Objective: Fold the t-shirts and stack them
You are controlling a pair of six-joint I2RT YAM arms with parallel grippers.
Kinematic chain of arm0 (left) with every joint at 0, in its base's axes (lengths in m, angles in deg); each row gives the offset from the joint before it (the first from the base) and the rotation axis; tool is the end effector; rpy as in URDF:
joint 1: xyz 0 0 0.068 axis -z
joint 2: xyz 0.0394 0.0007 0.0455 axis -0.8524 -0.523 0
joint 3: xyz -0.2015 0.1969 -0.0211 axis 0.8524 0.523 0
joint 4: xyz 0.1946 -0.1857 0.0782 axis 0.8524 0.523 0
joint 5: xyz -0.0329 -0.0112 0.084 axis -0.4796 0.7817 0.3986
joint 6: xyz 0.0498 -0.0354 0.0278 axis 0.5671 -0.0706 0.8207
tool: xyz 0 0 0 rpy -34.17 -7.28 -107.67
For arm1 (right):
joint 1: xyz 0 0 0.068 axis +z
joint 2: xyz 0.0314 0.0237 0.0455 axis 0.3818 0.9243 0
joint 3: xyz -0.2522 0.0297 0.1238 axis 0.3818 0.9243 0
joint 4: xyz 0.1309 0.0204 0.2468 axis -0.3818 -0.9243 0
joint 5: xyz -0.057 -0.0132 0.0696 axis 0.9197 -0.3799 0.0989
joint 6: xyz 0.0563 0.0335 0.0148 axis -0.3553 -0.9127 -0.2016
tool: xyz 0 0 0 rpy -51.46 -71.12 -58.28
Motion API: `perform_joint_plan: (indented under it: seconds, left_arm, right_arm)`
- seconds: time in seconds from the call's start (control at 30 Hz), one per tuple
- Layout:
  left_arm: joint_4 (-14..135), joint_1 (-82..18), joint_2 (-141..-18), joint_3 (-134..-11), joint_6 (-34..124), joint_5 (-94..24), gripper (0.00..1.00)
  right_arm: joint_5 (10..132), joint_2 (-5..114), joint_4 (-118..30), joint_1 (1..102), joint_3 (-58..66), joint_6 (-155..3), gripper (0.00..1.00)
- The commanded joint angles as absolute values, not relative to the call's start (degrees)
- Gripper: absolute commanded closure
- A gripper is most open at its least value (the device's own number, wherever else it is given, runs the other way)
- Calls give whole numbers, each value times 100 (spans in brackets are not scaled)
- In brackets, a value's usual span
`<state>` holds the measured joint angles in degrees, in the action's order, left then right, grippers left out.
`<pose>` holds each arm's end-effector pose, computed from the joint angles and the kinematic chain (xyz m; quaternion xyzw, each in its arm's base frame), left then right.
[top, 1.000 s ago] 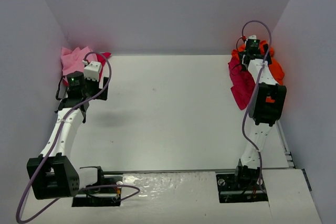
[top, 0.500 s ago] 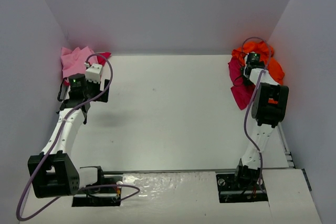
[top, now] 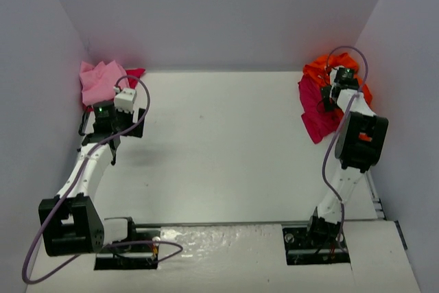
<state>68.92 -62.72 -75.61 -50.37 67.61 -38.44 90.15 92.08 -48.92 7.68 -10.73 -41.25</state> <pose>0.3122 0.0122 0.2741 0.1005 0.8467 -0.0218 0.5220 0.4977 -0.1426 0.2067 -0.0537 0.8803 -0.2535 0.3973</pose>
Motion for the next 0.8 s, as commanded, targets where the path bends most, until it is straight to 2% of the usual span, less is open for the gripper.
perform_joint_plan:
  seconds: [0.0, 0.13, 0.27, 0.37, 0.57, 0.77]
  left_arm:
    - [6436, -6305, -7535, -5087, 6851, -3822, 13]
    - [6401, -6304, -7581, -5061, 6868, -3835, 13]
    - [6395, -6313, -7631, -5090, 6856, -3847, 13]
    - [6415, -6313, -7623, -5116, 6856, -3839, 13]
    - [6387, -6313, -7571, -5027, 6917, -3790, 13]
    - [6395, -6310, -7581, -5002, 6900, -3788, 13]
  right_arm:
    - [8593, 8102, -4907, 681, -1233, -4345, 12]
    - [8460, 7851, -4959, 689, -1277, -4501, 11]
    - [8324, 7799, -5003, 689, -1309, -4603, 13]
    - [8408, 7971, -5058, 697, -1343, -4596, 19]
    - [8363, 8349, -5321, 706, -1319, -4699, 18]
    - [8367, 8560, -5369, 750, -1154, -4699, 22]
